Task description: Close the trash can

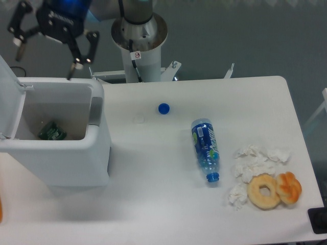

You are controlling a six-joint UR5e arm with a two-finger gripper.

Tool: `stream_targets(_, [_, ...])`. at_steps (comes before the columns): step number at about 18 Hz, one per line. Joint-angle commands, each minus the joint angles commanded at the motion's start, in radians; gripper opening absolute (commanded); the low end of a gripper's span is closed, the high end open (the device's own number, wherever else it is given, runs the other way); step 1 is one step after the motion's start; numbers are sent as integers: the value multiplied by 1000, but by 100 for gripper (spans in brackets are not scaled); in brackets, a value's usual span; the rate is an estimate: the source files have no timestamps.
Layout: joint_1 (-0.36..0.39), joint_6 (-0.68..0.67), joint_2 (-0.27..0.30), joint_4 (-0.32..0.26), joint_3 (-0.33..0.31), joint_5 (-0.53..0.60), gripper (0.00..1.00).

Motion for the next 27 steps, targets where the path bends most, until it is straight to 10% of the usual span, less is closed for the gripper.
stream_targets(27, [-219,6,-52,51,32,-243,100])
